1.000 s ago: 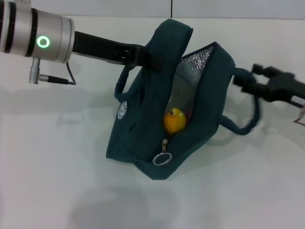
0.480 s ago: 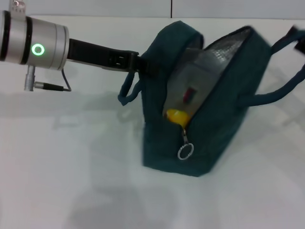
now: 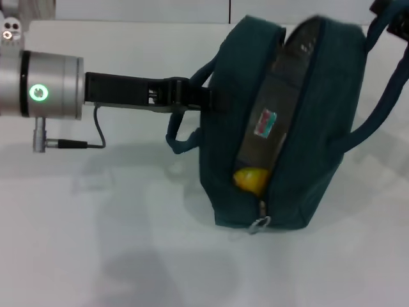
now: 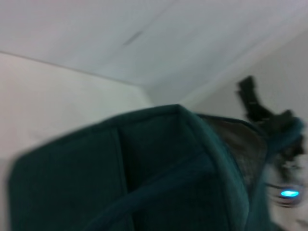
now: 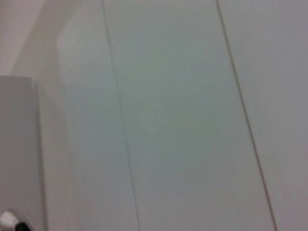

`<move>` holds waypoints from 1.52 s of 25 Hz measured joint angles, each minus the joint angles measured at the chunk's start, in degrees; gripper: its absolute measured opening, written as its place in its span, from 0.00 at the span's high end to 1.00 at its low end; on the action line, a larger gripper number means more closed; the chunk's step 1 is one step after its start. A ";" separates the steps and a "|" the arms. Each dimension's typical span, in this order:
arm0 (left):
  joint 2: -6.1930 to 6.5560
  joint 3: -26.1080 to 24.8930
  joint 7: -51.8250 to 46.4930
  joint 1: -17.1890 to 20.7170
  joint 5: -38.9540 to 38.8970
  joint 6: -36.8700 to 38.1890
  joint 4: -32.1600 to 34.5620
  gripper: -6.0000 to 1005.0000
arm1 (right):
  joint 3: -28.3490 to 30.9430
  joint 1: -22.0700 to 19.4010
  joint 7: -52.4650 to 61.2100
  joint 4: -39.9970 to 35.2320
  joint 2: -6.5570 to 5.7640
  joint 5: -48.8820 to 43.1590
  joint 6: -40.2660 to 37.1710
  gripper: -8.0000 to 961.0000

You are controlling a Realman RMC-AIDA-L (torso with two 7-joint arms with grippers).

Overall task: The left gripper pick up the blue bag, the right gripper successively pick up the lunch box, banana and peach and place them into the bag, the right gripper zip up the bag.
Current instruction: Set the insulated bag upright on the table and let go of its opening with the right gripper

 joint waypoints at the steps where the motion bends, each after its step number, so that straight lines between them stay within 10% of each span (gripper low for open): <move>1: 0.13 -0.10 0.45 0.09 -1.63 1.16 -0.95 0.96 | 0.00 0.01 0.55 -0.73 0.05 0.15 0.03 0.09; 15: 4.09 -5.72 4.65 -0.24 -6.07 4.81 -12.55 0.96 | 0.49 -2.92 4.53 -2.96 -0.65 -4.29 9.23 0.10; 29: 4.54 -9.93 5.43 0.47 -2.00 2.90 -13.15 0.96 | 4.94 -7.29 4.57 -1.81 -0.46 -4.70 4.39 0.10; 38: 1.88 -9.19 5.47 -5.17 -5.38 8.98 -21.04 0.96 | 3.97 -3.81 6.63 0.51 -0.33 -12.64 3.30 0.11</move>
